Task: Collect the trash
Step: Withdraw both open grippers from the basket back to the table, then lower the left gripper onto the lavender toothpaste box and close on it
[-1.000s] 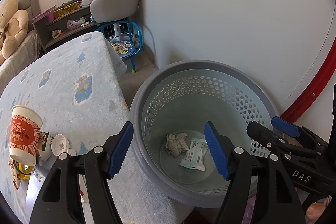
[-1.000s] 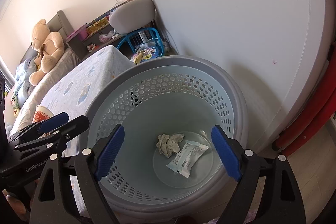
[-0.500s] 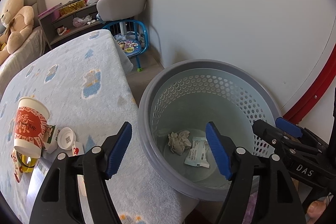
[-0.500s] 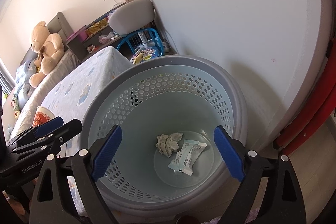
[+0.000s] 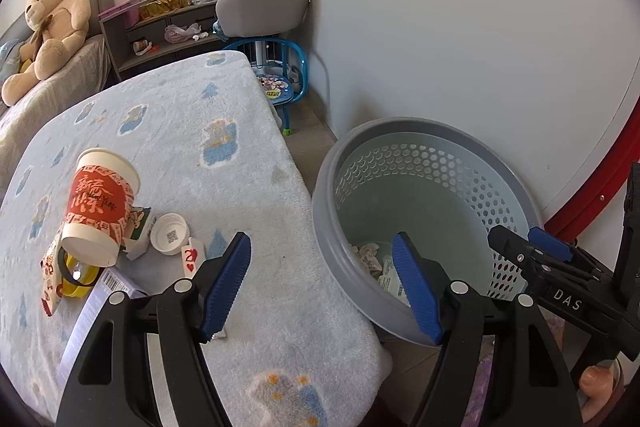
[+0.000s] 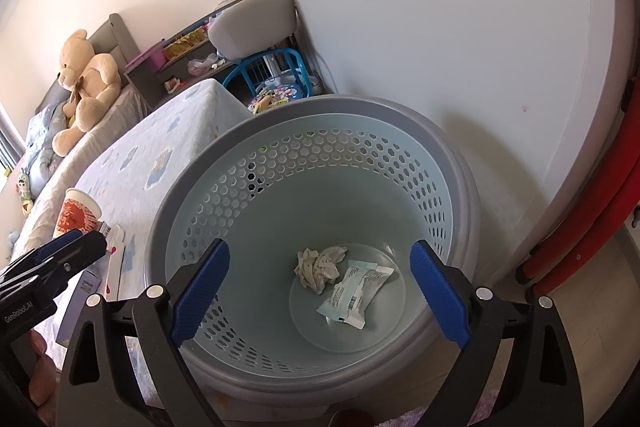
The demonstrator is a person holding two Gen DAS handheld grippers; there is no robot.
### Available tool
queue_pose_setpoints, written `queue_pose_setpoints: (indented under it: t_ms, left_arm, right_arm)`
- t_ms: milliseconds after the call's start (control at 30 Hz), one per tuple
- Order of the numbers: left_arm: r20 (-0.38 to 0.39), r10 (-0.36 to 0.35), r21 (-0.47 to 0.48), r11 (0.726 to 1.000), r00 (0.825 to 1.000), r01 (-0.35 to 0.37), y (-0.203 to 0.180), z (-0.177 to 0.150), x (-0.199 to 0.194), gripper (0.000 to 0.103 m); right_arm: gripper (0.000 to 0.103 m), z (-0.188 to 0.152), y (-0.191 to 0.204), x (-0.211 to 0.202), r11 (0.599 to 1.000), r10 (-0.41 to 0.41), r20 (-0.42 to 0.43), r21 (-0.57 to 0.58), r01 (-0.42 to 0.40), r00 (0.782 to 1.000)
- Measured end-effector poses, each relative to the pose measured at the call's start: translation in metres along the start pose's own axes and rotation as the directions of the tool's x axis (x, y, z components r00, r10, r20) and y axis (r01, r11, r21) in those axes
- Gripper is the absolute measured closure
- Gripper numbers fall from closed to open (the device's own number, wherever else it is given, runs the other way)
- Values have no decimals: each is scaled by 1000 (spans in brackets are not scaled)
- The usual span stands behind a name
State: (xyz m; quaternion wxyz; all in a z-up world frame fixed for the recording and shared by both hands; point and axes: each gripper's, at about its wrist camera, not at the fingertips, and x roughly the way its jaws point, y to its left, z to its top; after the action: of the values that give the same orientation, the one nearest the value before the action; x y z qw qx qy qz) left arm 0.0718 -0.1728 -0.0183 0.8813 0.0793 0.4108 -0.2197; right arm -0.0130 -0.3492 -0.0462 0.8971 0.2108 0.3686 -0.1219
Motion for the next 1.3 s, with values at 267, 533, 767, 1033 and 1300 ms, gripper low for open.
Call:
queue_pose_setpoints:
  t_ms: [267, 533, 767, 1033, 1300]
  left_arm:
    - [1, 39, -39, 998, 999, -39, 36, -21, -18, 32]
    - [-2, 92, -91, 992, 996, -92, 82, -44, -38, 32]
    - [-24, 156, -135, 978, 987, -158, 125, -65, -49, 31]
    - [-63, 201, -174, 962, 977, -209, 171, -81, -48, 31]
    - [-87, 203, -162, 963, 975, -215, 192, -90, -43, 31]
  right_arm:
    - [9, -15, 2, -16, 1000, 10, 34, 20, -10, 999]
    - [9, -27, 23, -38, 999, 34, 61, -19, -33, 998]
    - [9, -37, 47, -52, 997, 71, 63, -45, -68, 995]
    - [7, -49, 82, -58, 990, 123, 38, -80, -119, 992]
    - [7, -61, 113, -53, 980, 151, -14, -129, -152, 988]
